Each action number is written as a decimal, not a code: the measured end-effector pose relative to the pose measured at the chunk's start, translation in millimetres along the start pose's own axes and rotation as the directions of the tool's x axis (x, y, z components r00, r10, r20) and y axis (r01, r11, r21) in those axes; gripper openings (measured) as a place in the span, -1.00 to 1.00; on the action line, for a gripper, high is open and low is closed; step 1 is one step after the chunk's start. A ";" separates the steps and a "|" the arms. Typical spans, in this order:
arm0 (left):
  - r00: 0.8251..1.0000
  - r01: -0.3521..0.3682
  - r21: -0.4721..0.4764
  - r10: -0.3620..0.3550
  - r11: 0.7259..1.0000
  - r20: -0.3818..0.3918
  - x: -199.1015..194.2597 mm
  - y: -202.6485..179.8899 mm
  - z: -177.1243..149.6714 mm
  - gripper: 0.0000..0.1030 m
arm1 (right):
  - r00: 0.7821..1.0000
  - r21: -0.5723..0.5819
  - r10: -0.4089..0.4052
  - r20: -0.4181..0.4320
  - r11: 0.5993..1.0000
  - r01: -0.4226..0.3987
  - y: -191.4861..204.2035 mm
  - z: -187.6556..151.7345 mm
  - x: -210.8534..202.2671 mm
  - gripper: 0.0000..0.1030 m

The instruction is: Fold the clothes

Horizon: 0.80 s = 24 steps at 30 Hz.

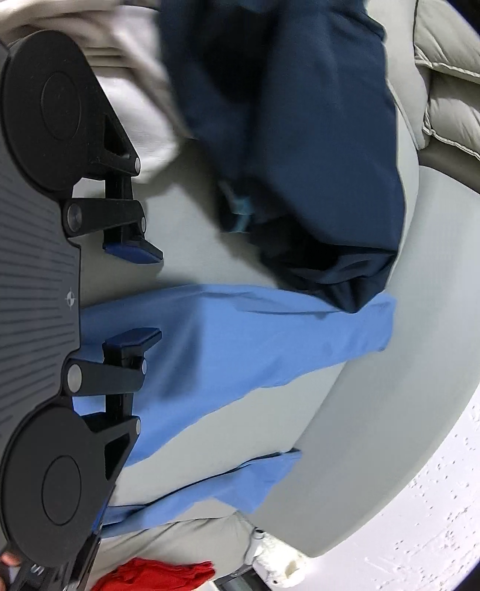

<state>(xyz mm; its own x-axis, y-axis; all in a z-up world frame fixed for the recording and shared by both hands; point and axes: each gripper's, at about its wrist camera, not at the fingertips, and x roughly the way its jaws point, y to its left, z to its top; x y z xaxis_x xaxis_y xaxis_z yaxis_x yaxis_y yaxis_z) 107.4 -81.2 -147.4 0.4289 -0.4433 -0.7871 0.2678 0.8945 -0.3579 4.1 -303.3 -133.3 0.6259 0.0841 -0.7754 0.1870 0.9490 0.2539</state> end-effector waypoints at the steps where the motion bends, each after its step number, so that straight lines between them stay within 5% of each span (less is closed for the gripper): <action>1: 1.000 0.000 0.011 0.000 1.000 0.000 -2.9 -3.2 -4.4 -0.41 | 1.000 -0.003 0.024 -0.001 1.000 -0.024 3.9 -7.7 -8.9 -0.36; 5: 1.000 -0.001 0.014 0.001 1.000 -0.012 -6.2 -9.1 -15.0 -0.81 | 0.998 -0.028 0.066 -0.011 0.997 -0.067 15.5 -33.5 -32.9 -0.36; 13: 0.999 0.004 0.058 -0.002 0.998 -0.034 0.6 -12.7 -19.0 -0.99 | 0.993 -0.052 0.073 -0.087 0.996 -0.078 22.1 -69.8 -45.2 -0.36; 15: 0.995 -0.099 0.221 0.100 0.970 0.006 -6.5 -26.9 -18.4 -1.00 | 0.994 -0.064 0.059 -0.095 0.996 -0.065 23.7 -71.5 -42.2 -0.41; 17: 0.977 -0.212 0.385 0.201 0.898 0.068 -14.2 -42.7 -18.2 -0.98 | 0.994 -0.087 0.034 -0.105 0.995 -0.043 25.5 -72.2 -39.8 -0.41; 19: 0.968 -0.244 0.463 0.246 0.852 0.058 -14.6 -46.4 -17.9 -0.92 | 0.993 -0.117 0.002 -0.117 0.993 -0.016 27.8 -72.4 -37.1 -0.41; 21: 0.956 -0.277 0.458 0.290 0.845 0.042 -13.0 -40.8 -16.0 -0.81 | 0.992 -0.134 -0.011 -0.123 0.991 -0.006 27.9 -72.7 -33.9 -0.41; 24: 0.956 -0.273 0.347 0.293 0.897 -0.005 -23.3 -24.7 -13.9 -0.43 | 0.992 -0.139 -0.019 -0.122 0.990 0.002 27.2 -72.3 -30.2 -0.41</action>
<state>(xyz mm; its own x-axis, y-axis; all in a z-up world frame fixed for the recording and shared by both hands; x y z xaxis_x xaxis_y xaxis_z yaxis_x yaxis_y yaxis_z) 78.8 -92.1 -127.2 0.4837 -0.1619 -0.8601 0.4231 0.9035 0.0679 -64.5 -258.0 -144.7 0.5248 0.1022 -0.8451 0.0815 0.9822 0.1694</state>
